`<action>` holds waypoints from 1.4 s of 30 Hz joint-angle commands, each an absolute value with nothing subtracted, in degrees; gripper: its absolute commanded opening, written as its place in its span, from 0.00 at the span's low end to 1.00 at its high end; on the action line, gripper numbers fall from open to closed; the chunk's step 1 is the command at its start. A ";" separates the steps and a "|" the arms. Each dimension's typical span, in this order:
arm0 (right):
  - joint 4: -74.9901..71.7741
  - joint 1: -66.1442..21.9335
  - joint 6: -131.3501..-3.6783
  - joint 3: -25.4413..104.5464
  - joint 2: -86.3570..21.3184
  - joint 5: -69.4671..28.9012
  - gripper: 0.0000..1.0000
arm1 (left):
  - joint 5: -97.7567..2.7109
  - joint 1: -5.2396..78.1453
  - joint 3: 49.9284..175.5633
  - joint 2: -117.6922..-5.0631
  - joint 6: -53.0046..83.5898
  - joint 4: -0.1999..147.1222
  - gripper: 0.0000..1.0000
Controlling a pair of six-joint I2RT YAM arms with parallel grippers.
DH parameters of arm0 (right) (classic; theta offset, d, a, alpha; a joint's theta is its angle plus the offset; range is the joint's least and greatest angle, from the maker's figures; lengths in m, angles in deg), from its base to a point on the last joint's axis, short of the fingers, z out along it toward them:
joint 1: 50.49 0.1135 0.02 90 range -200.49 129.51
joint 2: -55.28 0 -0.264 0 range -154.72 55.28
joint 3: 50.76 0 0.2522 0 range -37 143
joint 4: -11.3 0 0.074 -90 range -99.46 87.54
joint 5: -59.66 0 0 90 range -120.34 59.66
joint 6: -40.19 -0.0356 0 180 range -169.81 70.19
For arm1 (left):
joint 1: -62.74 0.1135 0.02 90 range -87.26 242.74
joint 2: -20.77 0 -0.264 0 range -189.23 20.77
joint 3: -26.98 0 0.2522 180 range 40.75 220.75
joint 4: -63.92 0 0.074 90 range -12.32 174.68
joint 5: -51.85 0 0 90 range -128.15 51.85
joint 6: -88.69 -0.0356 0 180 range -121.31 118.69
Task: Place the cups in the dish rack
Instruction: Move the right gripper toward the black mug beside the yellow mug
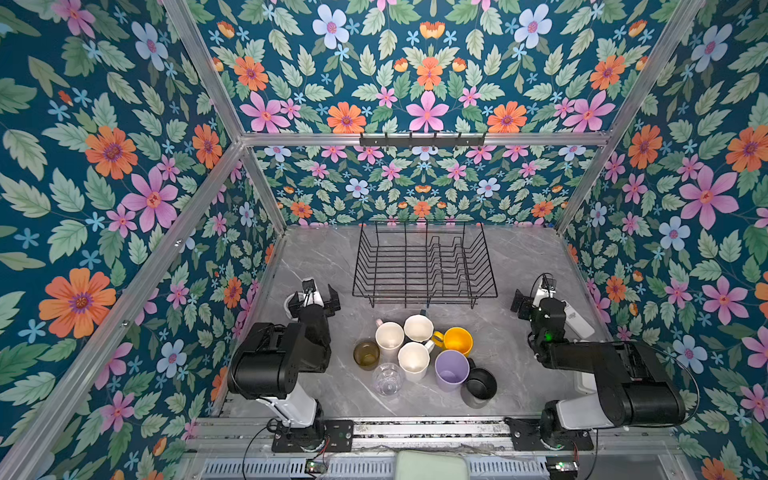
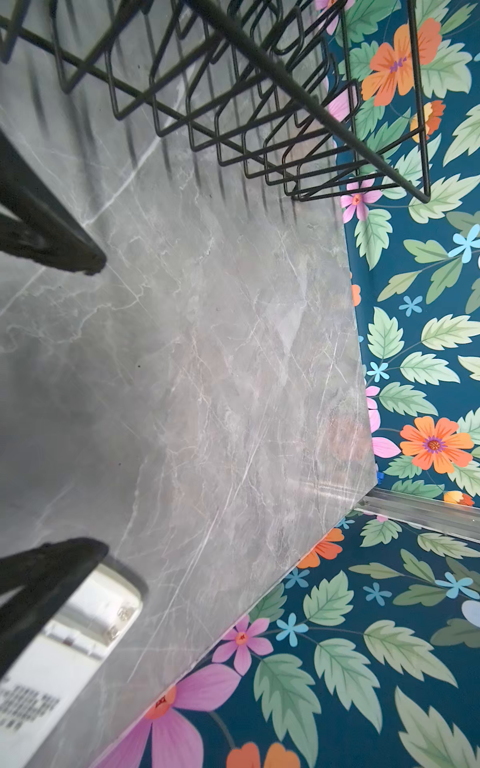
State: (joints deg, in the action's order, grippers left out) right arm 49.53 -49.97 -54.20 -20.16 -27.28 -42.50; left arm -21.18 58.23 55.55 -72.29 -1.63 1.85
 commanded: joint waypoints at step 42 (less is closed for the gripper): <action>8.94 -48.00 -68.40 -8.49 1.26 -43.00 0.99 | -13.32 56.91 48.71 -56.25 -0.73 2.21 1.00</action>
